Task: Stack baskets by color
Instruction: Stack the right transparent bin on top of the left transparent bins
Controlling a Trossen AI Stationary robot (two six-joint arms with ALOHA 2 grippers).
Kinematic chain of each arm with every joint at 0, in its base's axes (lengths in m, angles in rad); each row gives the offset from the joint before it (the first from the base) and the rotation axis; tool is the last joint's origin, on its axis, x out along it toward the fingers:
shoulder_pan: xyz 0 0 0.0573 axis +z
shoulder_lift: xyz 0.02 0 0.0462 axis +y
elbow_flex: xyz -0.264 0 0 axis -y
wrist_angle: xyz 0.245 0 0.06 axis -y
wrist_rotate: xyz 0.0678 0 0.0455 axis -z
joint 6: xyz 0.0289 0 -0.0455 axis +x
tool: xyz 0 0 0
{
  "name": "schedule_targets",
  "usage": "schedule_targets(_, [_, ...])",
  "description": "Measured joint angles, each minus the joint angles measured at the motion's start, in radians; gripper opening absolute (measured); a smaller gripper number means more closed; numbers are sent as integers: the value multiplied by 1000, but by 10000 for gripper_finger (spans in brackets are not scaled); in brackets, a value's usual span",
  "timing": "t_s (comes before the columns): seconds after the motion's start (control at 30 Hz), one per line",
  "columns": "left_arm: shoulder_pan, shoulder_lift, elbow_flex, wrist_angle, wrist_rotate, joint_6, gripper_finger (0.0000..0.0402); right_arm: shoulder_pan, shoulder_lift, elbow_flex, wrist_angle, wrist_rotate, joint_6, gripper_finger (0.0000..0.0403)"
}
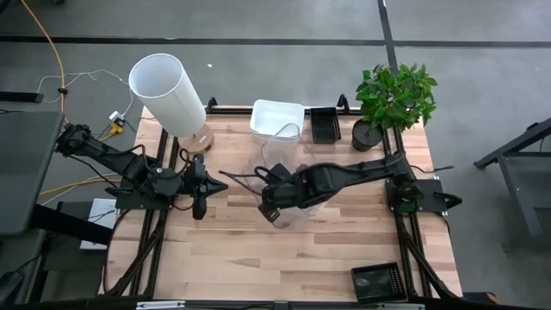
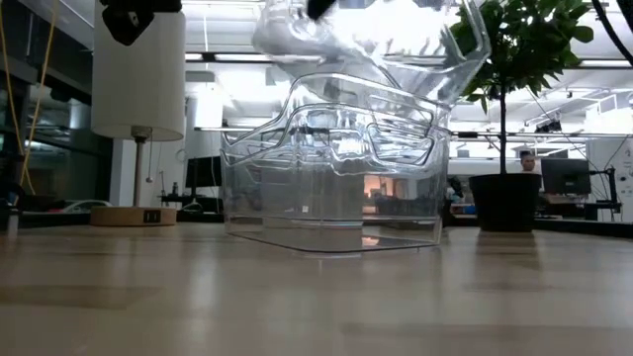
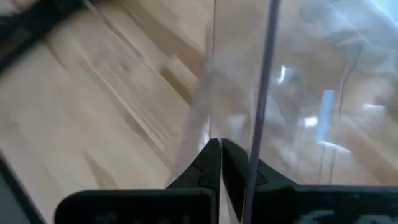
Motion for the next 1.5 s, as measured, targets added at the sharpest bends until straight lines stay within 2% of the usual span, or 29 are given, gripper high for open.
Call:
schedule_targets(0.47, [0, 0, 0, -27, -8, 0, 0, -21, 2, -119, 39, -45, 123, 0])
schedule_targets(0.93, [0, 0, 0, -40, -15, 0, 0, 35, 2, -30, 93, 19, 76, 0])
schedule_targets(1.27, [0, 0, 0, -40, -37, 10, 0, 88, 2, -25, 113, 0, 157, 0])
schedule_targets(1.5, [0, 0, 0, -48, -37, 10, 0, 83, 8, -40, 91, -19, 162, 0])
